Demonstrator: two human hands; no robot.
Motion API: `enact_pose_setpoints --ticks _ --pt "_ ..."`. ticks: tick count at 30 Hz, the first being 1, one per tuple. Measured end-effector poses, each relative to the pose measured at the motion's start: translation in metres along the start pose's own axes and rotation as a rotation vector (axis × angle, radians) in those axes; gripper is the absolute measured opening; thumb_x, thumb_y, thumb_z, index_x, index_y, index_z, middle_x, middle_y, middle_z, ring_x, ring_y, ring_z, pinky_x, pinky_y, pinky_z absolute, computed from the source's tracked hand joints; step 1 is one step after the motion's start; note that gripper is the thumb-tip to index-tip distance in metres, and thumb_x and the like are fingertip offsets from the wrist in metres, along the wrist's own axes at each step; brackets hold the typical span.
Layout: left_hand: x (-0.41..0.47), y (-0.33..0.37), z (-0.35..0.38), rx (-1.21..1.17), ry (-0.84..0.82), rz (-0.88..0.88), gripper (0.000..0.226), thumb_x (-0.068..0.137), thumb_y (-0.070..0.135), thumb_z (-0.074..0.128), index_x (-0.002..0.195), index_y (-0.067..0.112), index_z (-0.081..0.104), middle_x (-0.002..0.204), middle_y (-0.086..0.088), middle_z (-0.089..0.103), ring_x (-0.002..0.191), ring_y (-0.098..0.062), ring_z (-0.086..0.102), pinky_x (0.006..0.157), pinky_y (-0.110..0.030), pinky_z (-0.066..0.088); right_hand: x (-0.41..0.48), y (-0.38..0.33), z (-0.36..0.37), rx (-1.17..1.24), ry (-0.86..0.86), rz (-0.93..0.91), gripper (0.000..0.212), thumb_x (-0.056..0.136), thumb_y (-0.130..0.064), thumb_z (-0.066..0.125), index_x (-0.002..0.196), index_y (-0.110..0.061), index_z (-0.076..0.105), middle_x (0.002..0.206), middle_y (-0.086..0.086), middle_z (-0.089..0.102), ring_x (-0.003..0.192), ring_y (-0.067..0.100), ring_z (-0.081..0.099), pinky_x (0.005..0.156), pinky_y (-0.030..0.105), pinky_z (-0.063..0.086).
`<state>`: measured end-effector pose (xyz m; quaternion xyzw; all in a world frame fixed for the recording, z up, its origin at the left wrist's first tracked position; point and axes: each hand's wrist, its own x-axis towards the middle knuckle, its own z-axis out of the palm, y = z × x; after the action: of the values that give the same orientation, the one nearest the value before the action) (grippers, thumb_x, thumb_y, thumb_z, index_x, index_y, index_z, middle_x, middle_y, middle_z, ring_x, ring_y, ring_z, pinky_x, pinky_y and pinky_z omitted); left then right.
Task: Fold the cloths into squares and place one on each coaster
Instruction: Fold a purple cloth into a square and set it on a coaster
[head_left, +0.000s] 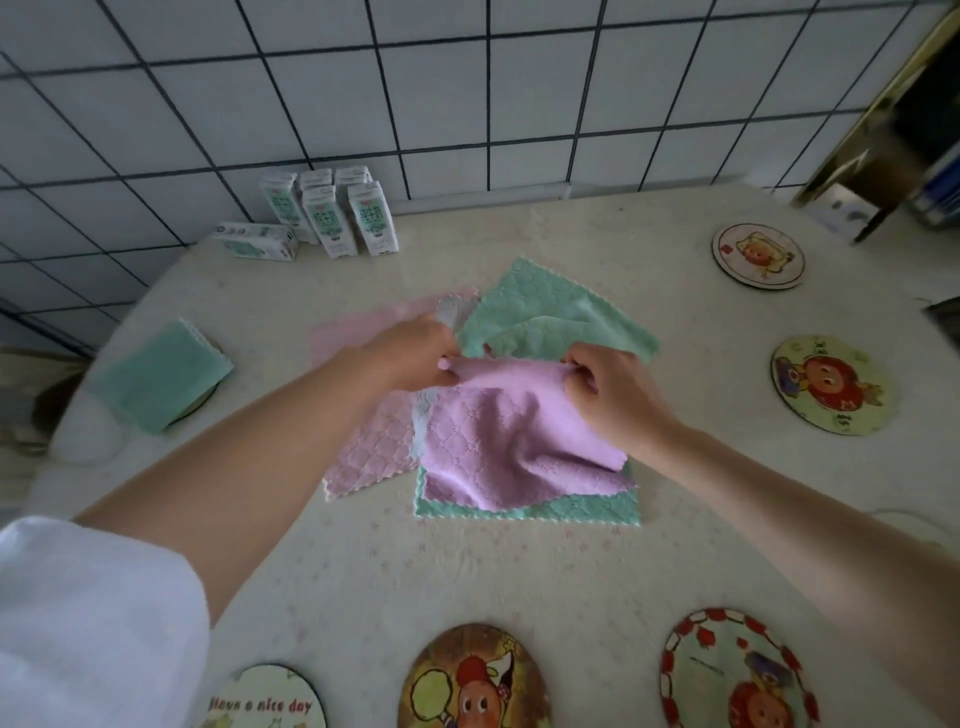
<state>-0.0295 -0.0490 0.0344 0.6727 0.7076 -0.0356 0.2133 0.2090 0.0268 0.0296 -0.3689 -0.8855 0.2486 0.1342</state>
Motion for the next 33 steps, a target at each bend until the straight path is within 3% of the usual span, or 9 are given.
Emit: enact_pose_setpoints --ticks 4,9,12,15,18,21,23,28,33 --pt "-0.055 -0.022 -0.001 -0.116 -0.018 -0.124 0.02 0.085 0.023 0.067 0.068 0.015 0.06 0.066 -0.004 0.059 0.061 -0.018 0.049 0.056 -0.029 0.037 -0.012 -0.042 -0.004 0.102 -0.012 -0.074 0.02 0.084 -0.002 0.043 0.067 -0.007 0.052 0.057 0.011 0.055 0.053 0.019 0.049 0.05 0.029 0.04" --pt "-0.139 -0.054 -0.009 -0.483 0.213 -0.272 0.029 0.084 0.009 0.068 0.061 0.008 0.05 0.058 0.0 0.045 0.054 -0.011 0.038 0.049 -0.013 0.032 -0.012 -0.094 -0.002 0.267 -0.023 -0.064 0.016 0.086 -0.003 0.046 0.081 -0.007 0.061 0.072 0.006 0.061 0.067 0.017 0.054 0.06 0.029 0.04" --pt "-0.187 -0.075 -0.013 -0.56 0.318 -0.372 0.02 0.082 0.005 0.068 0.069 -0.005 0.057 0.062 -0.008 0.048 0.058 -0.014 0.043 0.057 -0.027 0.036 -0.01 -0.131 0.004 0.234 -0.023 -0.142 0.018 0.091 -0.007 0.052 0.099 -0.009 0.068 0.089 0.0 0.067 0.083 0.013 0.06 0.071 0.021 0.044" --pt "-0.228 -0.094 -0.018 -0.51 0.462 -0.437 0.028 0.081 0.005 0.065 0.057 0.012 0.052 0.057 -0.002 0.048 0.058 -0.015 0.044 0.055 -0.028 0.033 -0.009 -0.169 0.005 0.172 -0.028 -0.219 0.019 0.09 -0.013 0.06 0.106 -0.01 0.071 0.096 -0.007 0.068 0.079 0.002 0.06 0.076 0.014 0.044" --pt "-0.265 -0.106 -0.029 -0.449 0.624 -0.497 0.024 0.084 0.006 0.057 0.063 0.016 0.059 0.06 -0.001 0.053 0.053 -0.017 0.05 0.049 -0.026 0.043 -0.004 -0.203 0.01 0.153 0.039 -0.25 0.02 0.087 -0.017 0.065 0.104 -0.009 0.071 0.097 0.0 0.073 0.079 0.007 0.064 0.08 0.022 0.051" --pt "-0.297 -0.113 -0.036 -0.489 0.8 -0.494 0.019 0.088 0.003 0.052 0.082 0.008 0.069 0.067 -0.005 0.063 0.043 -0.01 0.061 0.044 -0.03 0.052 -0.006 -0.23 0.018 0.172 0.101 -0.245 0.021 0.086 -0.021 0.066 0.103 -0.009 0.071 0.095 0.001 0.073 0.072 0.001 0.061 0.069 0.007 0.046" --pt "-0.316 -0.116 -0.033 -0.462 0.896 -0.48 0.016 0.088 0.003 0.055 0.085 0.009 0.07 0.07 -0.007 0.066 0.048 -0.004 0.062 0.048 -0.016 0.047 -0.014 -0.245 0.024 0.184 0.137 -0.261 0.02 0.087 -0.023 0.065 0.103 -0.011 0.071 0.093 -0.001 0.072 0.069 -0.006 0.057 0.062 0.001 0.04" --pt "-0.36 -0.114 0.015 -0.278 0.913 -0.427 0.018 0.088 0.003 0.061 0.104 0.002 0.07 0.094 -0.013 0.072 0.082 -0.023 0.063 0.075 -0.023 0.041 -0.061 -0.247 0.053 0.102 0.151 -0.349 0.022 0.087 -0.005 0.061 0.106 -0.011 0.07 0.1 0.002 0.071 0.086 0.008 0.061 0.08 0.01 0.04" --pt "-0.402 -0.097 0.111 -0.332 0.77 -0.308 0.023 0.08 -0.008 0.066 0.099 0.005 0.071 0.086 -0.01 0.072 0.074 -0.023 0.068 0.068 -0.029 0.054 -0.128 -0.206 0.103 0.042 -0.009 -0.438 0.027 0.08 0.008 0.062 0.099 -0.008 0.071 0.097 0.008 0.066 0.086 0.015 0.062 0.082 0.013 0.039"
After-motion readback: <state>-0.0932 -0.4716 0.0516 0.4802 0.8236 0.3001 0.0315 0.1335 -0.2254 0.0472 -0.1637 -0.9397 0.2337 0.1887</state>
